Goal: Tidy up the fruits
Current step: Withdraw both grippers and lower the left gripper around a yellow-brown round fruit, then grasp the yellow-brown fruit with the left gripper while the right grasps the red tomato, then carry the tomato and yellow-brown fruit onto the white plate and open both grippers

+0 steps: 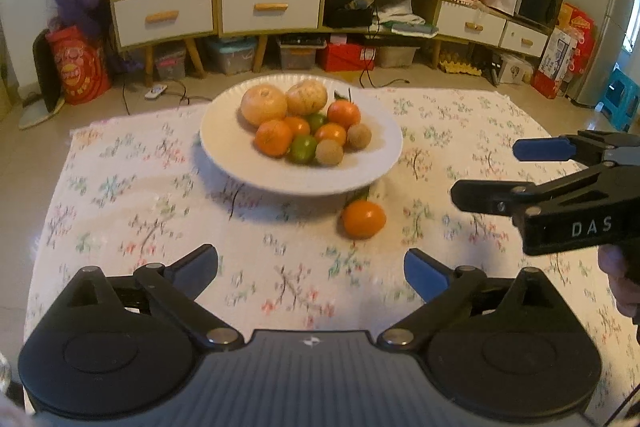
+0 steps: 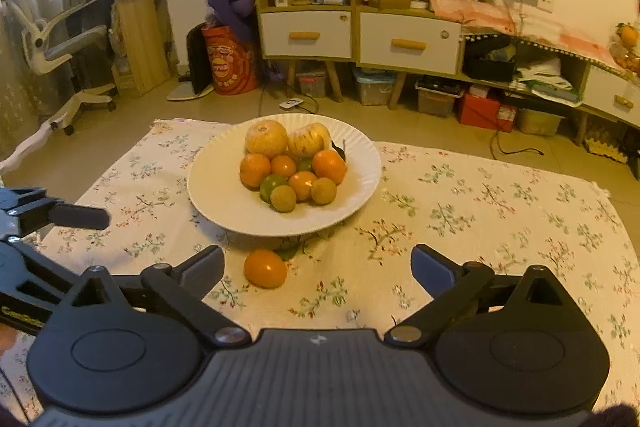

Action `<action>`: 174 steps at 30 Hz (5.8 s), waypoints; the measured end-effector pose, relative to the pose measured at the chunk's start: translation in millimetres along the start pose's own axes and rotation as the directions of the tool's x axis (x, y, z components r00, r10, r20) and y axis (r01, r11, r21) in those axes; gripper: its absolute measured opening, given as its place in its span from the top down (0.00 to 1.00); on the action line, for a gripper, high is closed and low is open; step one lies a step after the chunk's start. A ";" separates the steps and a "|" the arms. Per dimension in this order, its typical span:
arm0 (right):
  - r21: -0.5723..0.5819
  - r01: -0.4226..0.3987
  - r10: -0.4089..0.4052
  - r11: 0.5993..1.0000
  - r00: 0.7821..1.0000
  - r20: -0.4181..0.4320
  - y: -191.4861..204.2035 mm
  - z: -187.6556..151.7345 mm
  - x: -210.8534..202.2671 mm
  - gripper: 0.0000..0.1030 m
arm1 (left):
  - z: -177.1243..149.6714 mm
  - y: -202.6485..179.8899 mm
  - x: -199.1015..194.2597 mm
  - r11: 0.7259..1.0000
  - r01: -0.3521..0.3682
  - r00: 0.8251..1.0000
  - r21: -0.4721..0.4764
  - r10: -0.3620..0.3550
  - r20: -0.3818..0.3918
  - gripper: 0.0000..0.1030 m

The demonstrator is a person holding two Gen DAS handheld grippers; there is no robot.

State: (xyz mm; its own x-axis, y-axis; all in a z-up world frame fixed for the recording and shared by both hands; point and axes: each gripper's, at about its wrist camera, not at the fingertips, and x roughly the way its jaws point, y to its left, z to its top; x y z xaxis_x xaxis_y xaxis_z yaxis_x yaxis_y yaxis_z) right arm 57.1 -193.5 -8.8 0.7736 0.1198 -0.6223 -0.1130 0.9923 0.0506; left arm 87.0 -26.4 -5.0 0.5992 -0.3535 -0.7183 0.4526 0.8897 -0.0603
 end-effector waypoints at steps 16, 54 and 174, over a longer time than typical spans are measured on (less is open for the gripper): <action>-0.099 -0.007 0.001 0.995 0.999 -0.054 21.5 -49.4 -2.7 0.00 | -60.8 15.0 -20.1 0.996 0.012 0.999 0.086 -0.009 -0.033 0.16; -0.150 -0.002 -0.015 0.989 0.994 -0.110 30.5 -64.0 15.4 0.00 | -89.4 21.4 -19.0 0.987 0.121 0.990 0.106 -0.112 -0.087 0.90; -0.071 -0.069 0.070 0.995 0.998 0.006 1.6 18.1 74.7 0.69 | 56.3 20.7 98.7 0.989 0.079 0.997 0.126 -0.081 0.012 0.90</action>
State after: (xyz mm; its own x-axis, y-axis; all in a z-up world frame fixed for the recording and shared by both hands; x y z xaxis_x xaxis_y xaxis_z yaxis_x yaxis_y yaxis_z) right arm 126.0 -182.4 -41.0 0.7677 0.1891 -0.6123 -0.2104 0.9769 0.0379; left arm 192.8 -59.1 -38.1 0.5687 -0.4276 -0.7027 0.5778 0.8157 -0.0288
